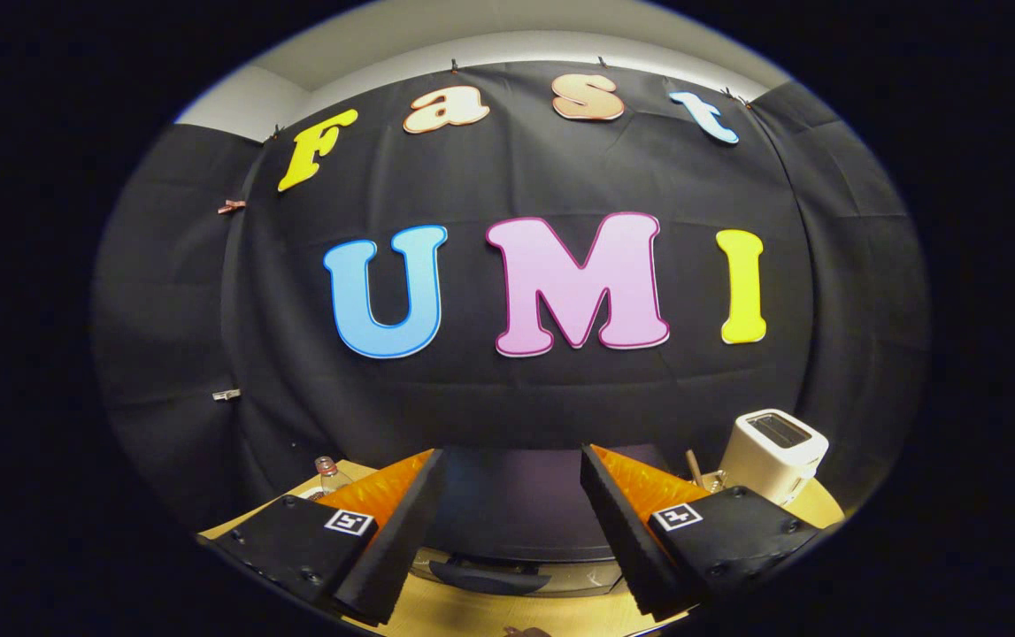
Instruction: Open the toaster oven, put the food inside, and close the toaster oven door.
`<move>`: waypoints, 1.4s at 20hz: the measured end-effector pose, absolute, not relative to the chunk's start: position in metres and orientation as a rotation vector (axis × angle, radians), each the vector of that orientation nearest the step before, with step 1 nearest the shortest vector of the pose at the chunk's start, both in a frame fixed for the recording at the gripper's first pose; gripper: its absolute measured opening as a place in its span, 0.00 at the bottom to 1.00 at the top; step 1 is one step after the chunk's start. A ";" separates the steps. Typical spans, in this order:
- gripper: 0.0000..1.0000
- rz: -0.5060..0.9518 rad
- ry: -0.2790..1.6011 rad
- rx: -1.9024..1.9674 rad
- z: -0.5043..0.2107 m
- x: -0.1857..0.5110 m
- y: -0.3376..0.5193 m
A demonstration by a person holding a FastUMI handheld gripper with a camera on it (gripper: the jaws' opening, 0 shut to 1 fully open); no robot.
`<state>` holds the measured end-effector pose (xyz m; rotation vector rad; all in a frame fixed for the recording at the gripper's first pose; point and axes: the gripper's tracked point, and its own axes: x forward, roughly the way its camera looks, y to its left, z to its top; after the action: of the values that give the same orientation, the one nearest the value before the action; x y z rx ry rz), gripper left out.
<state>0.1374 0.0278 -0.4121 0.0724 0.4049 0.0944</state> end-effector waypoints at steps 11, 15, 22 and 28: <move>0.99 0.013 0.583 0.032 -0.518 0.106 0.039; 0.98 -0.036 0.621 -0.018 -0.537 0.089 0.036; 1.00 -0.075 0.625 -0.040 -0.534 0.082 0.036; 0.99 -0.079 0.744 -0.035 -0.538 0.036 0.033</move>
<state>0.0364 0.0330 -0.5378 -0.0352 0.7443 -0.0786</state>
